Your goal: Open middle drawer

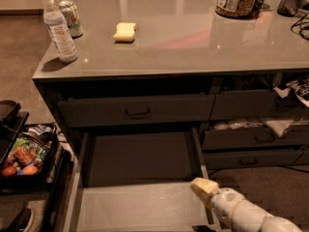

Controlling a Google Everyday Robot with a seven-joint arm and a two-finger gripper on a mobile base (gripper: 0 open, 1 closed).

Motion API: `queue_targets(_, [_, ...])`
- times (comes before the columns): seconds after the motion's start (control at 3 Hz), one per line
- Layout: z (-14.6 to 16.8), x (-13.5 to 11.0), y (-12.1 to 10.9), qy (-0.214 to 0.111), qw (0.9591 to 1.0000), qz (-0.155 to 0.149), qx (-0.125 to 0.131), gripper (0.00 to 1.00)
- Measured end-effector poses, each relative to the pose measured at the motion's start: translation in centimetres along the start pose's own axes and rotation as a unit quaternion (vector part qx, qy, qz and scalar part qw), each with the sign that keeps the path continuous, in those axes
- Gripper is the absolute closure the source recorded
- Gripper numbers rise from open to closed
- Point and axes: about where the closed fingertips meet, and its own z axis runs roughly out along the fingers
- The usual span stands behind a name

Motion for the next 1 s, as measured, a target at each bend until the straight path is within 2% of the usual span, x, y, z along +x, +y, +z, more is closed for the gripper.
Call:
queue_targets(0.33, [-6.7,3.9,-2.7,0.081,0.9965,-0.004,0.02,1.0])
queue_targets(0.67, [-12.4,8.2,-4.2,0.151,0.9876,0.007,0.044,1.0])
queue_targets(1.0, [-13.2,8.7,-4.2,0.16,0.9861,0.009,0.046,1.0])
